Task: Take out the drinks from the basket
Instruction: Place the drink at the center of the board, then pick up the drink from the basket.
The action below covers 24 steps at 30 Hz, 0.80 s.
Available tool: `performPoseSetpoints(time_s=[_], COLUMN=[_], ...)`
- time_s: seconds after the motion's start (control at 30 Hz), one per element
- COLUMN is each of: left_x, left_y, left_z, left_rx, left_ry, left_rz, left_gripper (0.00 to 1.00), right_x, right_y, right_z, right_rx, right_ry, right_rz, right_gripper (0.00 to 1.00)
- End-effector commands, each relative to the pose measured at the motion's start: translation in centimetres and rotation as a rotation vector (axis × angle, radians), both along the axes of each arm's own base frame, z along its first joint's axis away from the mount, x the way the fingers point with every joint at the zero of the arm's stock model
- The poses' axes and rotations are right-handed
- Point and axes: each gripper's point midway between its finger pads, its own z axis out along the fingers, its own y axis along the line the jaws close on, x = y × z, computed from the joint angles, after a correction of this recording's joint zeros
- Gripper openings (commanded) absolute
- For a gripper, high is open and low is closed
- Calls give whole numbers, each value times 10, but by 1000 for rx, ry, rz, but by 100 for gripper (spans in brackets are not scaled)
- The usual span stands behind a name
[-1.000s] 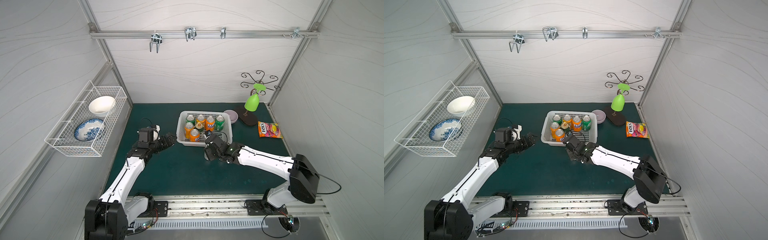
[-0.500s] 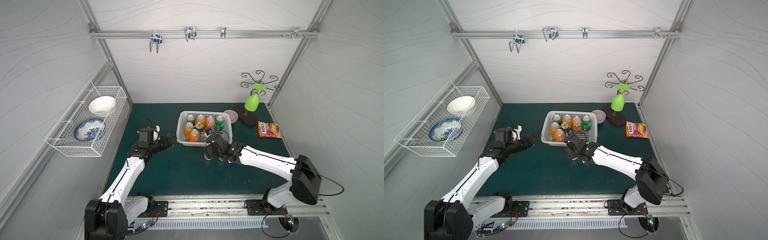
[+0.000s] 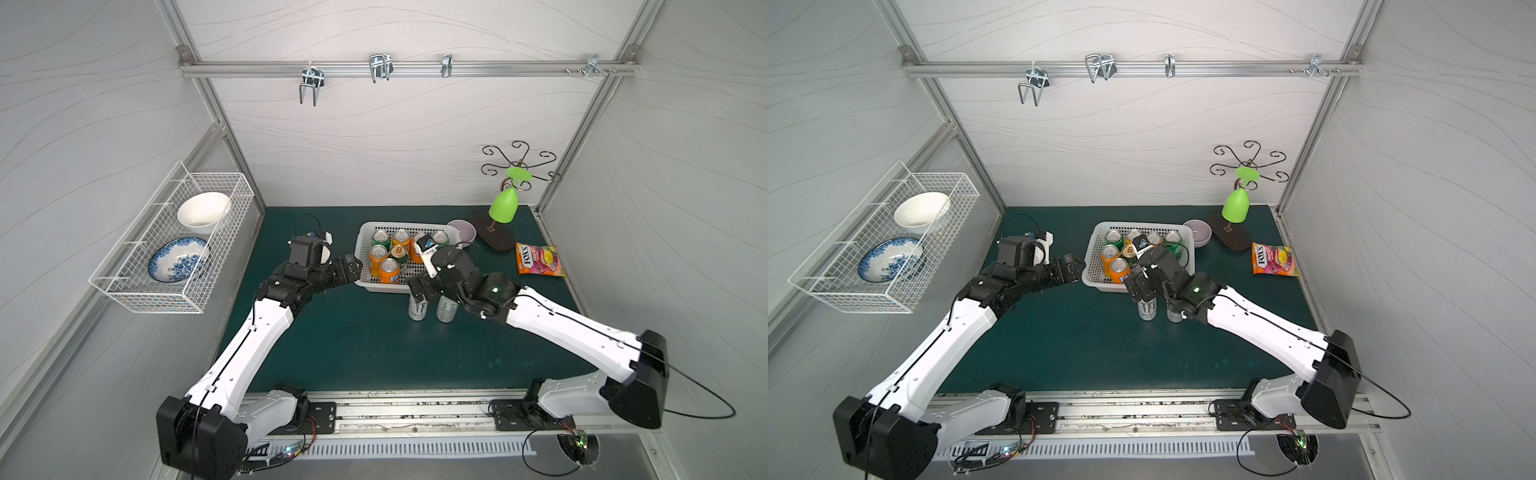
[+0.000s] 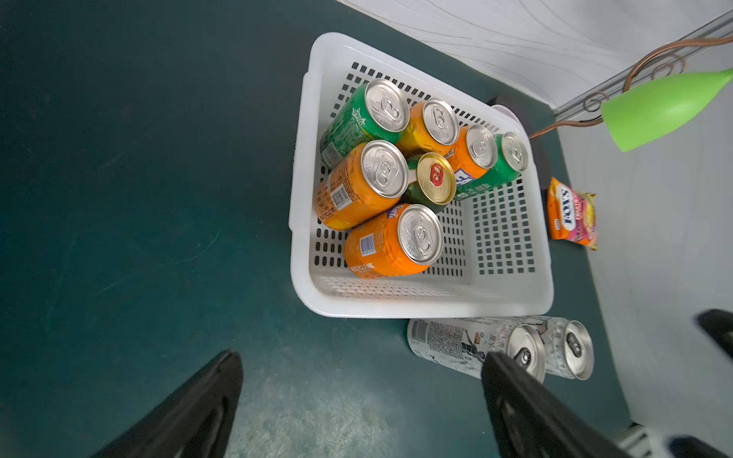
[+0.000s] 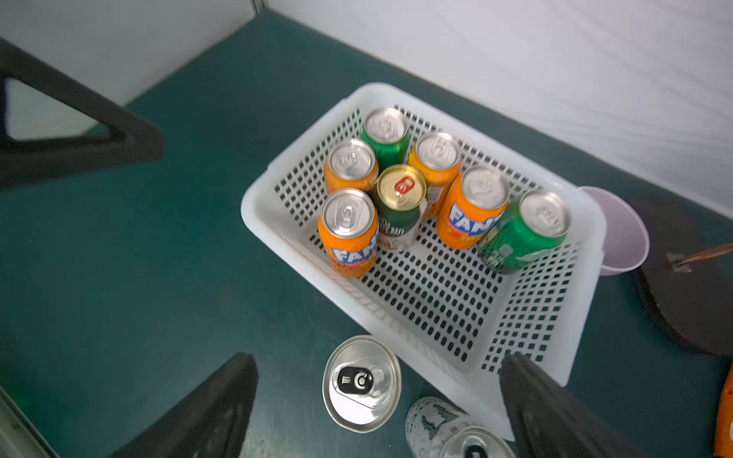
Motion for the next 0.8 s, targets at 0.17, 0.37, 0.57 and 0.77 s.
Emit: performPoseSetpoints(time_s=[0.17, 0.37, 0.57, 0.77], left_x=[11, 31, 52, 64], left_y=[-35, -67, -88, -106], left_z=[6, -18, -43, -75], left_rx=[383, 499, 522, 507], left_ry=[33, 102, 144, 193], left_rz=[-100, -152, -165, -190], left_gripper=[98, 98, 98, 98], right_x=[3, 1, -9, -12], right_y=[-88, -144, -172, -180], right_z=[19, 1, -13, -18], right_rx=[52, 128, 146, 145], right_ry=[13, 79, 106, 109], right_rz=[-118, -235, -298, -315], right_gripper=[99, 99, 99, 99])
